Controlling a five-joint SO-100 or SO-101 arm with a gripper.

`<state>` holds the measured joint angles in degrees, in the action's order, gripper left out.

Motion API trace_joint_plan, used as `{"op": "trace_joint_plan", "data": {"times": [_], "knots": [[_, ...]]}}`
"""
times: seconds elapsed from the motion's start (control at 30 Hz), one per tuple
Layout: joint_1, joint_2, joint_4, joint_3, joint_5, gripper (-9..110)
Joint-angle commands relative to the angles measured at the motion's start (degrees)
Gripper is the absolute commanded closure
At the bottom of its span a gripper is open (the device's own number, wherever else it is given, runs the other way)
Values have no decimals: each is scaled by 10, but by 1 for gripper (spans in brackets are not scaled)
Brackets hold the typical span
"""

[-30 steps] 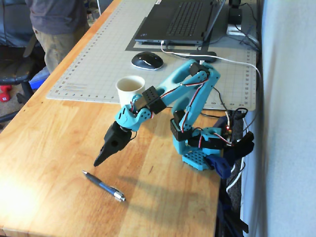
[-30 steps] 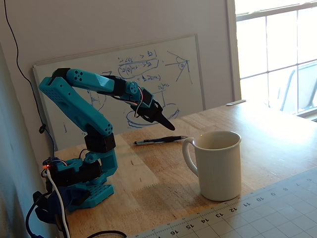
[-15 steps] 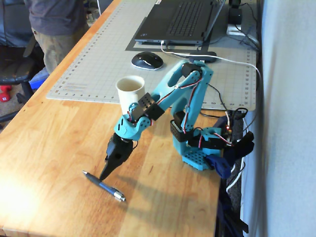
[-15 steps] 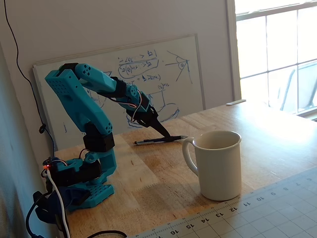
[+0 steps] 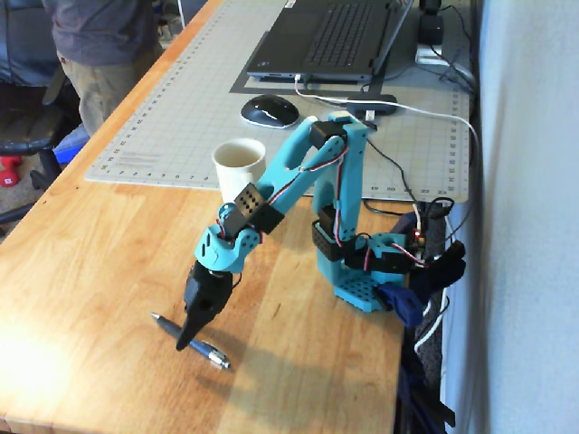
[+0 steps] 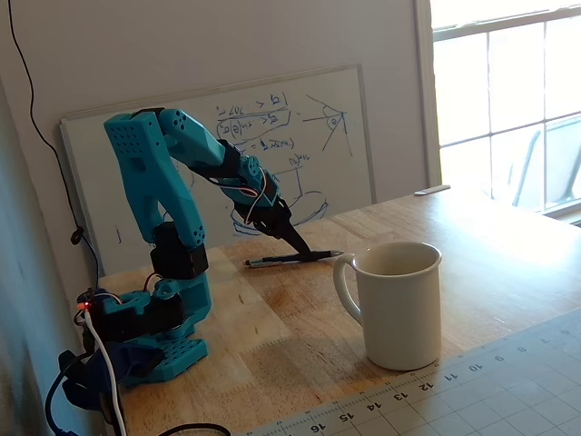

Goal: Grasp a pen and put it in a mug.

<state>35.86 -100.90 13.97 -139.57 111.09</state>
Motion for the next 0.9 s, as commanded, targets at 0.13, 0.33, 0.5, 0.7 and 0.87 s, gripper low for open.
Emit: {"op": "trace_joint_plan", "data": {"times": [0.13, 0.33, 0.5, 0.7, 0.87], "knots": [[-3, 1, -13, 35, -4, 65], [-3, 11, -12, 35, -4, 65], [-13, 48, -12, 36, -4, 65], [-17, 56, -12, 44, -4, 67], [-18, 58, -12, 42, -4, 79]]}}
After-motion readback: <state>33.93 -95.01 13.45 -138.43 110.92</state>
